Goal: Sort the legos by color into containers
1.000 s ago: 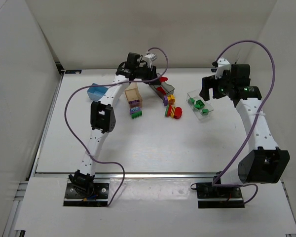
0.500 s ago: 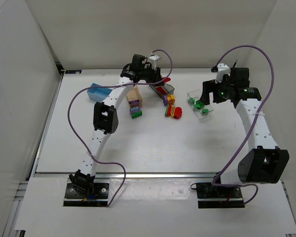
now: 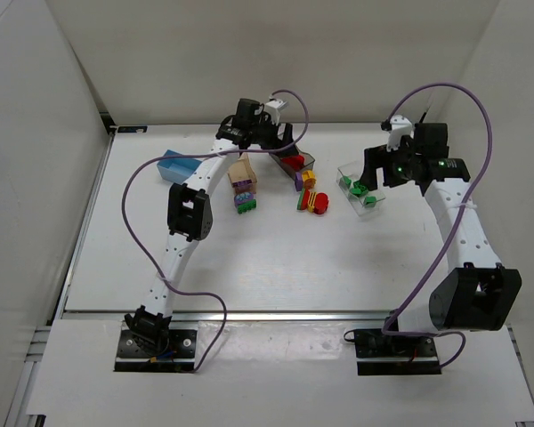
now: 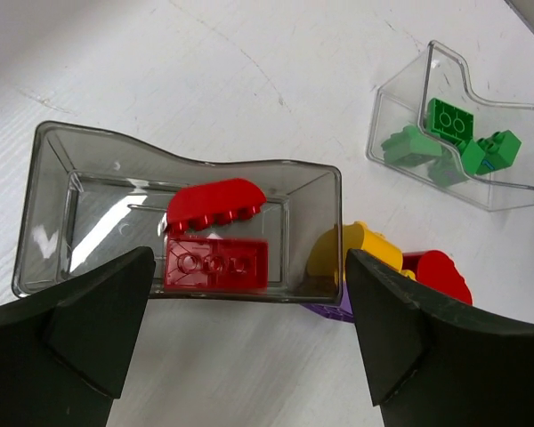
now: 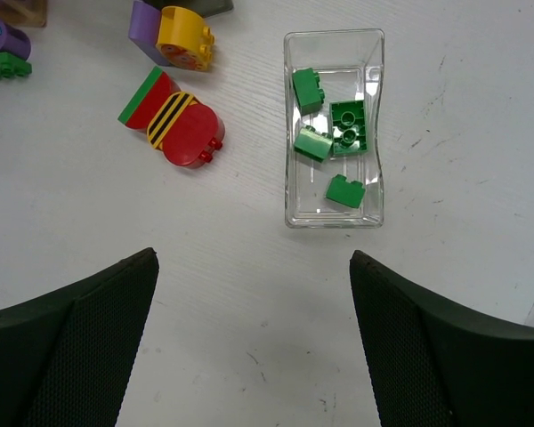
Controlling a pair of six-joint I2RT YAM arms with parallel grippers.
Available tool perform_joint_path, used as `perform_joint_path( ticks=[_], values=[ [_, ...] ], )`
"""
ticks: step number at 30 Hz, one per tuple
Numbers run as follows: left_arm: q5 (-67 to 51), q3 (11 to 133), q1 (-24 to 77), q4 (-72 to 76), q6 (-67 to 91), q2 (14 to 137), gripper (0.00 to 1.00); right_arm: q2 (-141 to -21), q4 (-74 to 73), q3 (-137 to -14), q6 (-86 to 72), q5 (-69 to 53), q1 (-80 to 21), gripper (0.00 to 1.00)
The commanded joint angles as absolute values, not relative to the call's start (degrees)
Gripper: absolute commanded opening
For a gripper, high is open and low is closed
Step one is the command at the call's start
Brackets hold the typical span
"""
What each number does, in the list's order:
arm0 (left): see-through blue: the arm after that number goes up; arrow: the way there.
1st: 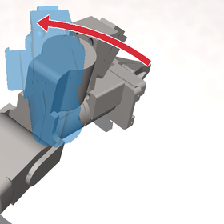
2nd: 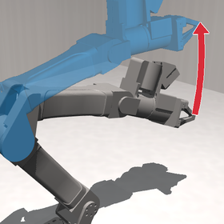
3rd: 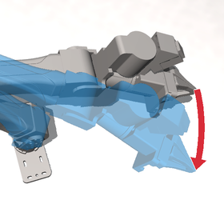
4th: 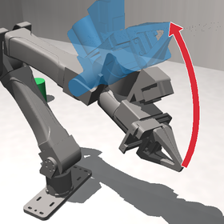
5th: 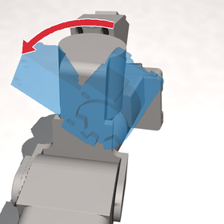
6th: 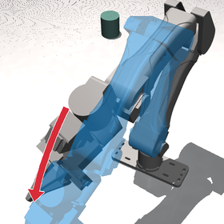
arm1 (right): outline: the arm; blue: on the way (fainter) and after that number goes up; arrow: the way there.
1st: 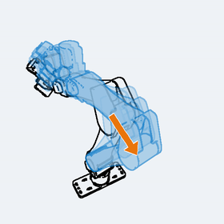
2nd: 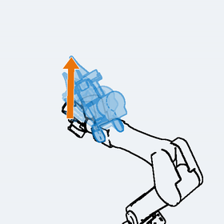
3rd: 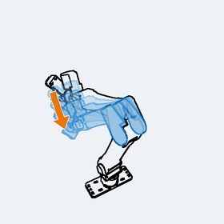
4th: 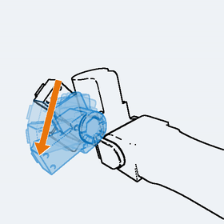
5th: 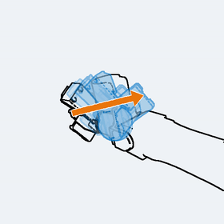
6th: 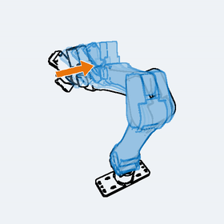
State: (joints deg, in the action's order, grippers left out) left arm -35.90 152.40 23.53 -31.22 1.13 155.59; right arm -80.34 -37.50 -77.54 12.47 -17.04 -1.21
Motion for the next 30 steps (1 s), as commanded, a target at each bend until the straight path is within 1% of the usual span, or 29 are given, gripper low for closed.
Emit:
perform_joint_path(
  ticks=[1,4,9,10,12,14,16,18,23,26,30],
  values=[
    [-34.6,152.6,22.9,-28.0,2.0,149.8,0.99,-78.8,-36.0,-76.6,13.9,-18.6,-2.5,0.91],
    [-35.4,152.6,22.8,-25.8,2.8,145.4,1.0,-78.4,-35.8,-75.5,16.6,-21.4,-4.3,0.89],
    [-35.0,149.6,20.8,-25.1,8.2,133.9,0.99,-79.4,-35.8,-73.4,22.0,-27.4,-10.3,0.89],
    [-35.7,146.5,19.6,-25.1,9.3,129.9,1.0,-80.6,-35.9,-73.1,24.0,-28.3,-10.8,0.9],
    [-37.0,142.5,18.5,-25.8,10.3,126.1,1.0,-81.7,-36.1,-72.3,26.3,-29.9,-12.0,0.91],
    [-38.0,136.0,16.4,-27.6,10.2,120.4,0.99,-84.3,-36.9,-72.5,29.3,-30.3,-12.7,0.95],
    [-40.5,132.0,14.8,-29.3,9.5,116.1,0.99,-86.4,-37.3,-73.8,31.0,-30.8,-13.3,0.98],
    [-42.1,128.1,13.0,-33.9,8.4,113.9,0.99,-90.1,-37.5,-76.0,34.3,-30.9,-13.4,0.98],
    [-43.6,116.3,10.9,-36.1,4.6,106.3,0.99,-100.2,-40.0,-81.8,43.0,-32.4,-13.3,0.99],
    [-43.7,111.7,10.5,-36.1,3.7,103.5,1.0,-104.1,-40.2,-86.4,44.7,-32.4,-13.3,0.99],
    [-44.1,109.2,9.5,-35.9,3.3,102.1,0.99,-111.6,-42.1,-91.7,47.8,-31.6,-13.6,0.99]
  ],
)
